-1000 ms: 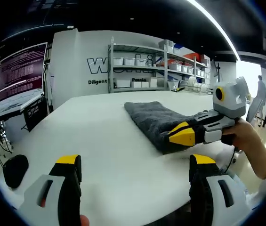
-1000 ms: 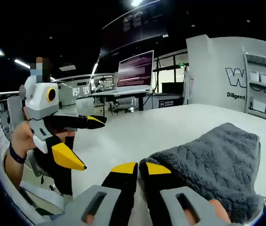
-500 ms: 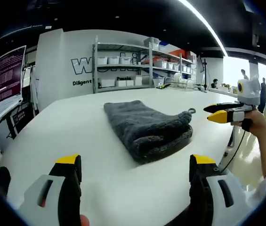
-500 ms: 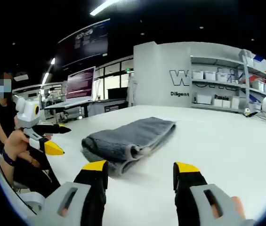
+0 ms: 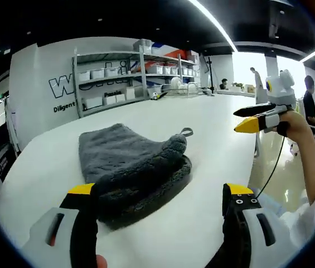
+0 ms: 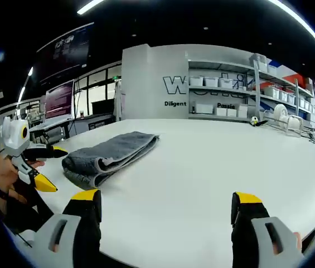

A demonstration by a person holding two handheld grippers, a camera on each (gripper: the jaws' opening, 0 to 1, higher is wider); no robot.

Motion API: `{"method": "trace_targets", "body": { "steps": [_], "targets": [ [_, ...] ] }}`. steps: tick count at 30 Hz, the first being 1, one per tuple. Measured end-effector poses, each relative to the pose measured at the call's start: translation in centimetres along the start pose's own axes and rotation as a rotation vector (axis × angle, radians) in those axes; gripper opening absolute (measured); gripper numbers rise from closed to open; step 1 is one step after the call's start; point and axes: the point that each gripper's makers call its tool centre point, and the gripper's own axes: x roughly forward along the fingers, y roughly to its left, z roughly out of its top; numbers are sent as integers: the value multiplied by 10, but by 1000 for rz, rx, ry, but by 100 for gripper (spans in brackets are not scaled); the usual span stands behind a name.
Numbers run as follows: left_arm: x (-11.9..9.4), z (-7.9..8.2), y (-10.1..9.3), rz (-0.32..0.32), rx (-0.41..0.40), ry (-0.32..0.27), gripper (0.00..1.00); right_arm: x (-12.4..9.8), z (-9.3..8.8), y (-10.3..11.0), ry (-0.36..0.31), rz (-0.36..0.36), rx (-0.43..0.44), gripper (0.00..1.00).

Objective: Open the folded towel by lifting each exposed corner and separating the folded layers until the towel lies flat within the target outline without major curled edges

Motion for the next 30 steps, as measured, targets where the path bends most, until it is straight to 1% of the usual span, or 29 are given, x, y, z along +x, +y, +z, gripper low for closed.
{"method": "trace_targets", "body": {
  "steps": [3,7,11,13,15,17,20,23,26,28,29,30],
  "targets": [
    [10,10,-6,-5,39,-2,90,-3,-2,-5,-2,-13,11,99],
    [24,25,-11,11,91,-17,86,-5,-4,-9,2,-23,19,99],
    [37,32,-10,65,161,-10,85,-6,0,-11,-12,-25,29,99],
    [44,35,-11,82,191,-9,84,-6,-1,-10,-13,-19,31,99],
    [49,36,-12,93,219,-2,80,-6,-3,-9,-7,-16,33,99],
    [54,39,-11,124,273,2,77,-7,-5,-9,-3,-14,36,99],
    [56,40,-12,170,364,8,71,-9,-4,-10,-9,-14,45,99],
    [60,37,-16,182,445,21,60,-11,-3,-11,-17,-15,49,99],
    [63,36,-22,179,465,21,47,-12,-3,-11,-21,-10,50,98],
    [67,35,-27,165,498,40,32,-12,-3,-11,-23,-9,52,98],
    [69,34,-29,156,510,47,27,-11,-4,-11,-21,-9,53,98],
    [71,34,-32,151,520,49,25,-11,-5,-11,-18,-8,54,97]
  ]
}}
